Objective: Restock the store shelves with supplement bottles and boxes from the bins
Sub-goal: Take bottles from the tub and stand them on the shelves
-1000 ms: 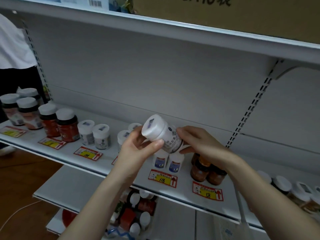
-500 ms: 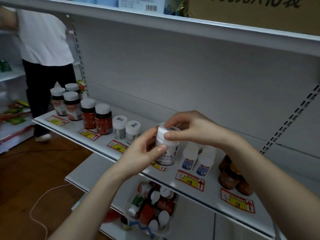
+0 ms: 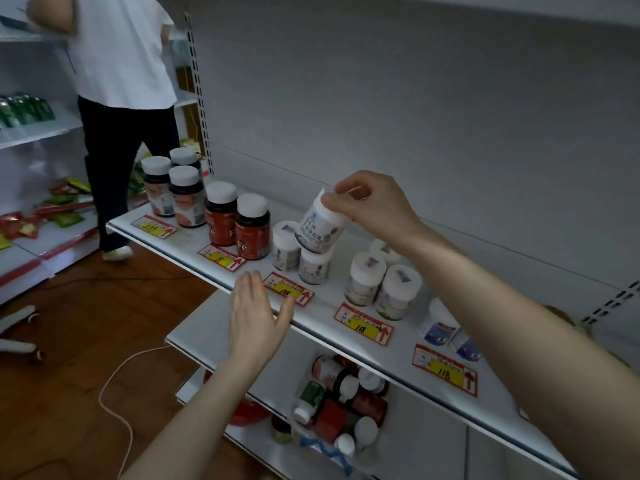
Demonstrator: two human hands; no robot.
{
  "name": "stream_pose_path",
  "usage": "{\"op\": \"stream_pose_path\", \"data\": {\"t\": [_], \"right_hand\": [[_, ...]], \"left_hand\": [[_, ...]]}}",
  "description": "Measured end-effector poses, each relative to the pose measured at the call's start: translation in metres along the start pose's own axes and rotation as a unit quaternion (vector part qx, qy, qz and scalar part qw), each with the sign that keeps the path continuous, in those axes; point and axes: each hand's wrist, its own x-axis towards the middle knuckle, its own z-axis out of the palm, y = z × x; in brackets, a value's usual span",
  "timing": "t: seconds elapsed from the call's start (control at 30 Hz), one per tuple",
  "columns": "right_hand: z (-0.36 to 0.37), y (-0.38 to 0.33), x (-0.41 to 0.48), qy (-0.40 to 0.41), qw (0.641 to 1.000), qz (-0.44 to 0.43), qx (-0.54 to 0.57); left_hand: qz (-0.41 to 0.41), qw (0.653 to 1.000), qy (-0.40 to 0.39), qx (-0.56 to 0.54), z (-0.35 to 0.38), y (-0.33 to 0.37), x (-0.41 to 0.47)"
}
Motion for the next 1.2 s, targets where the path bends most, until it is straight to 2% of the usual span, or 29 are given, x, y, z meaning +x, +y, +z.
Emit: {"op": "stream_pose_path", "data": {"t": [0.17, 0.3, 0.73, 1.2], "right_hand": [[0.022, 0.004, 0.039, 0.062, 0.997, -0.024, -0.034], [0.036, 0.011, 0.070, 0.080, 0.995, -0.030, -0.056], [0.086, 0.040, 0.110, -0.050, 0.988, 0.052, -0.139], [0.103, 0.056, 0.103, -0.102, 0.980, 0.087, -0.151]], "left_hand": [[0.012, 0.997, -0.050, 0.051, 0.018, -0.022, 0.012], [0.021, 0.997, -0.047, 0.065, 0.023, -0.026, 0.011], [0.031, 0.996, -0.024, 0.074, 0.035, -0.032, 0.013], [0.018, 0.995, -0.033, 0.094, 0.037, -0.033, 0.015]]}}
